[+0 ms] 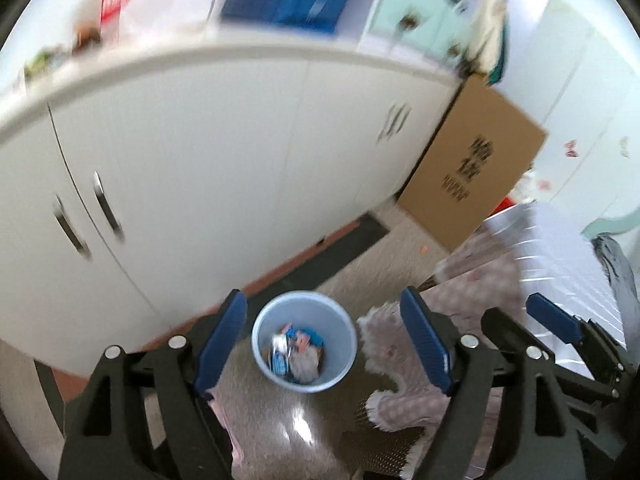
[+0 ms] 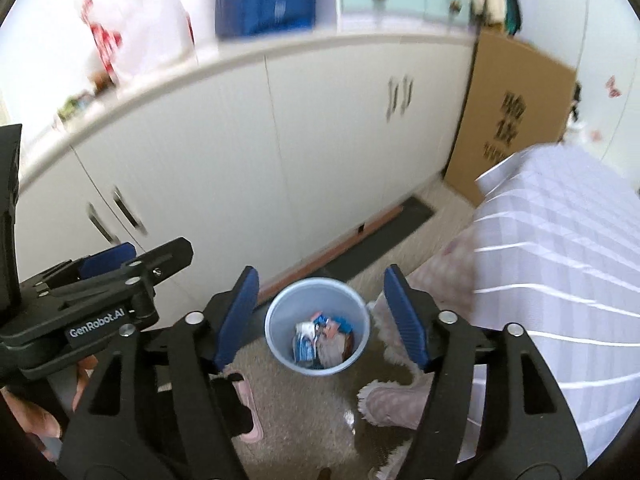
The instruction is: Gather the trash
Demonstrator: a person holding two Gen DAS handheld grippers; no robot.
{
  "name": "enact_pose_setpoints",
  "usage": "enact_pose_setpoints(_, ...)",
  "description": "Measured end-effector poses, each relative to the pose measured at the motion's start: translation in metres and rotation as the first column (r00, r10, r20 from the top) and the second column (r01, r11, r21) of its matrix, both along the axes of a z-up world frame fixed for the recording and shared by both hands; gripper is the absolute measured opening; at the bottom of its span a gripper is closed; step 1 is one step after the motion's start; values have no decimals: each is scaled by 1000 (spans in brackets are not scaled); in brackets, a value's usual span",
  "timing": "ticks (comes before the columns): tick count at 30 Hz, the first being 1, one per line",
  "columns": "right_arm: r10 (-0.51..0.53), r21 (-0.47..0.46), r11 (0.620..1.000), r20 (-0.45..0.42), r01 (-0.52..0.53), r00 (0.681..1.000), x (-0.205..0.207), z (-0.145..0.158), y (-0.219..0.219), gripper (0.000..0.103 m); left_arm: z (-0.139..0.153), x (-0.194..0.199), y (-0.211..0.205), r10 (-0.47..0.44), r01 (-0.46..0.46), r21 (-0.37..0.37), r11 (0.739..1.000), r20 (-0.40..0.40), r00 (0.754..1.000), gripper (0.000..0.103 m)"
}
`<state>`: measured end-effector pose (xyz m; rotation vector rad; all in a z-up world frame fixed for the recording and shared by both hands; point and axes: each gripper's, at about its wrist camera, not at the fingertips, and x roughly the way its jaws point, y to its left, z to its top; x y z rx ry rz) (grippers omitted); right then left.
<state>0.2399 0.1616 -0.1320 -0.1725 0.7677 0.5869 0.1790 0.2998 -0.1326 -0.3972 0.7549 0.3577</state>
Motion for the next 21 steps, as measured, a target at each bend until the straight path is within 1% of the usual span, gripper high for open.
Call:
enact_pose_setpoints(1,-5,9,1000,20,5,1000,-5,10,-9,71,13,-7,-7,-14,13,22,1000,27,1000,79)
enact_pose_setpoints(2,-20,25,1000,56,18,998,-17,26,-23,72,27,-15,-17,-29,26,47,999,55,998,81)
enact_pose_setpoints(4,-42,48,998,102,38,994,-32,47,-44,76,60,-35,-43,-67,54,115,992,113,991,84)
enact_pose_setpoints(6,-77,89,994,152,64,985,-55,72,-71,78,85,-51,-65,-102,76,166,983,159,982,85)
enact_pose_setpoints(9,-122,131,987,210,96,970,-86,97,-103,82,117,-76,-99,-155,105,220,970,227,962,88)
enact_pose_setpoints(12,-176,168,977,275,133,945,-116,117,-137,88,141,-98,-131,-205,128,274,953,274,940,91)
enact_pose_setpoints(14,-210,193,969,309,155,928,-134,129,-155,89,151,-110,-150,-239,146,303,942,298,924,92)
enact_pose_setpoints(18,-276,244,950,371,194,887,-170,146,-193,93,169,-142,-184,-288,168,329,929,361,887,94)
enact_pose_setpoints(21,-321,270,936,400,224,858,-191,154,-215,93,177,-154,-206,-314,182,340,922,388,866,94)
